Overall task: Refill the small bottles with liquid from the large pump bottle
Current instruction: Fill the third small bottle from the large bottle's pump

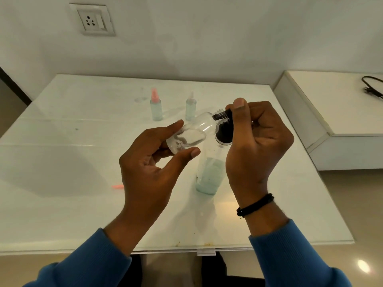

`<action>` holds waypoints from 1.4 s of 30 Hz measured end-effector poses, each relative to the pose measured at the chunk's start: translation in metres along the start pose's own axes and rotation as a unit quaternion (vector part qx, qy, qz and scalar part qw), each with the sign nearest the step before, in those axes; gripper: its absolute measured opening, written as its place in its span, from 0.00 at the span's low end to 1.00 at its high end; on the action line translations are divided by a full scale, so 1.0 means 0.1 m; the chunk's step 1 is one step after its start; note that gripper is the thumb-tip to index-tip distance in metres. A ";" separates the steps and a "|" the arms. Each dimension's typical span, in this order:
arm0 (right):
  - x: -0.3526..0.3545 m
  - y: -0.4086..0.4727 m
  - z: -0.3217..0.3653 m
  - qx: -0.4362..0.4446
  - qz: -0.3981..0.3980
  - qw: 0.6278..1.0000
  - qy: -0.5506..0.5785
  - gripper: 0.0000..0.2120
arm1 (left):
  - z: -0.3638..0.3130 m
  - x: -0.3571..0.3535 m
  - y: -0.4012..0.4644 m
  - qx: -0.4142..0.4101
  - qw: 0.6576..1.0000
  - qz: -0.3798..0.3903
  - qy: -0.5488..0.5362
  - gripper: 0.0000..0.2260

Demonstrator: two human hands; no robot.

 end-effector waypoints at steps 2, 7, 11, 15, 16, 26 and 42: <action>-0.02 -0.02 0.00 -0.001 0.007 1.000 -0.001 0.10 | 0.01 0.02 0.00 0.002 1.000 -0.006 0.005 0.21; -0.03 -0.01 0.01 0.000 -0.004 1.000 0.000 0.10 | 0.01 0.01 -0.01 0.006 1.000 -0.007 -0.001 0.21; -0.01 -0.01 0.01 -0.008 -0.006 1.000 0.005 0.10 | 0.00 0.01 0.00 0.003 1.000 -0.005 -0.005 0.21; -0.03 -0.03 0.01 0.001 0.005 1.000 -0.005 0.10 | 0.01 0.01 0.00 0.004 1.000 -0.009 0.006 0.21; -0.03 -0.03 0.01 0.002 0.005 1.000 -0.007 0.10 | 0.02 0.01 -0.01 0.005 1.000 -0.010 0.008 0.21; -0.02 -0.02 -0.02 -0.001 0.001 1.000 -0.006 0.10 | -0.02 0.01 0.00 -0.007 1.000 -0.005 0.007 0.21; -0.01 0.02 -0.01 0.005 -0.001 1.000 -0.004 0.12 | -0.03 0.00 0.00 -0.003 1.000 -0.006 0.001 0.20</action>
Point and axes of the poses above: each hand's wrist, its own y-axis towards the middle knuckle, its own x-axis out of the back of the hand, z = x × y, the point moved 5 cm from there along y, towards the middle knuckle, and after that the axes turned 6 degrees about z, right-handed, at the moved point
